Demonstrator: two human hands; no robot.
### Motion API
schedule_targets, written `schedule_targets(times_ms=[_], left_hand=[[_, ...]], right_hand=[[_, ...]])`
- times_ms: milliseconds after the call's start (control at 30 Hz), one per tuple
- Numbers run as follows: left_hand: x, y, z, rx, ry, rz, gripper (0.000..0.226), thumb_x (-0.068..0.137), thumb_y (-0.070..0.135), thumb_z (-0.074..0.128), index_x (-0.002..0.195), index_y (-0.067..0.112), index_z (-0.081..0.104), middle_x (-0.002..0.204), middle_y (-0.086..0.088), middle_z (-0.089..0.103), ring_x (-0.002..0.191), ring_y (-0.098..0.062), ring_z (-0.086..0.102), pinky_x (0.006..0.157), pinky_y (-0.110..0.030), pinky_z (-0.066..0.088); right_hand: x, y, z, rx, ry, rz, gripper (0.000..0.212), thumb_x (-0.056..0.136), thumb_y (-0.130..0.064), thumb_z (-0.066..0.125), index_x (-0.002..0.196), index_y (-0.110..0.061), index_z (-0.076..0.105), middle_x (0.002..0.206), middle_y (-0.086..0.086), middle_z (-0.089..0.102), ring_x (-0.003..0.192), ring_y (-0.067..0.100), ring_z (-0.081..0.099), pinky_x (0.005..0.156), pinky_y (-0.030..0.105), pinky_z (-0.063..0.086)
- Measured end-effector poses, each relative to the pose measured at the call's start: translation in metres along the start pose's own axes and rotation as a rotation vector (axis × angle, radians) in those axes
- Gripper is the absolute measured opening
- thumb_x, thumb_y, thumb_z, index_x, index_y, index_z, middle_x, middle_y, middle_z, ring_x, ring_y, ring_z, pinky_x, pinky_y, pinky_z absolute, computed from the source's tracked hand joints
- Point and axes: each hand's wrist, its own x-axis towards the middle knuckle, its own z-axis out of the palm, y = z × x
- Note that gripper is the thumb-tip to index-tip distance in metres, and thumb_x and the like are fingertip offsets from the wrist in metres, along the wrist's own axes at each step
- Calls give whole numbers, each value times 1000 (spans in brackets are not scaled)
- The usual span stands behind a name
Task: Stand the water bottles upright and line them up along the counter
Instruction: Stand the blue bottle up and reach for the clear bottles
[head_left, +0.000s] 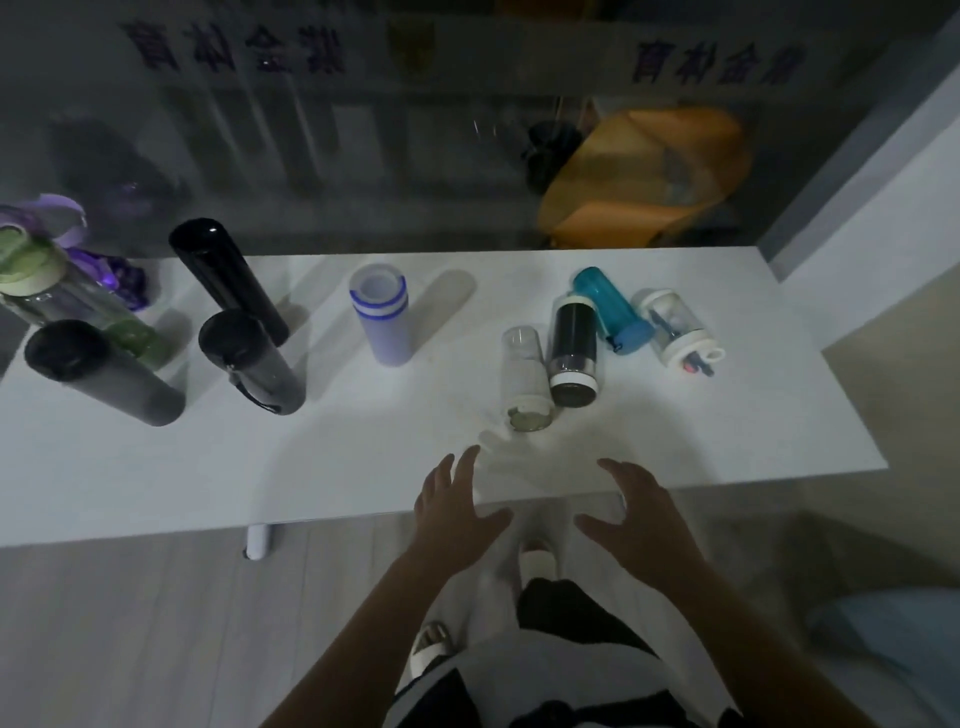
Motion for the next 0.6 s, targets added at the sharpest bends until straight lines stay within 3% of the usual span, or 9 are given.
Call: schedule_targets(times_ms=[267, 367, 467, 533, 600], left_hand=[[45, 54, 19, -152, 134, -116, 98, 77, 48, 75, 153, 26, 16, 154, -6, 29, 139, -29, 32, 112, -49, 32], [77, 81, 34, -367, 174, -237, 107, 68, 52, 81, 151, 27, 20, 149, -7, 34, 134, -30, 40, 108, -51, 39], [113, 101, 49, -664, 265, -378, 123, 47, 59, 85, 148, 28, 23, 138, -10, 49, 114, -27, 58, 86, -40, 55], [130, 109, 59, -763, 331, -438, 123, 46, 52, 82, 149, 23, 23, 125, -12, 57, 100, -25, 64, 65, -26, 50], [140, 114, 66, -780, 413, -475, 115, 47, 50, 82, 146, 23, 29, 119, -11, 60, 95, -25, 65, 59, -24, 46]], right_hand=[[70, 20, -36, 64, -85, -79, 76, 74, -48, 70, 140, -30, 36, 143, -4, 41, 128, 22, 42, 106, 47, 40], [99, 36, -58, 62, -88, -112, 77, 74, -48, 72, 140, -28, 38, 141, -3, 43, 128, 22, 42, 106, 46, 38], [124, 56, -73, 53, -110, -162, 77, 70, -53, 71, 137, -31, 40, 137, -5, 47, 125, 22, 45, 105, 45, 40], [137, 69, -85, 31, -145, -180, 77, 71, -52, 70, 138, -31, 39, 138, -4, 46, 125, 21, 45, 105, 45, 40], [150, 78, -95, 4, -158, -203, 78, 73, -51, 70, 141, -28, 38, 141, -2, 45, 126, 23, 44, 105, 44, 39]])
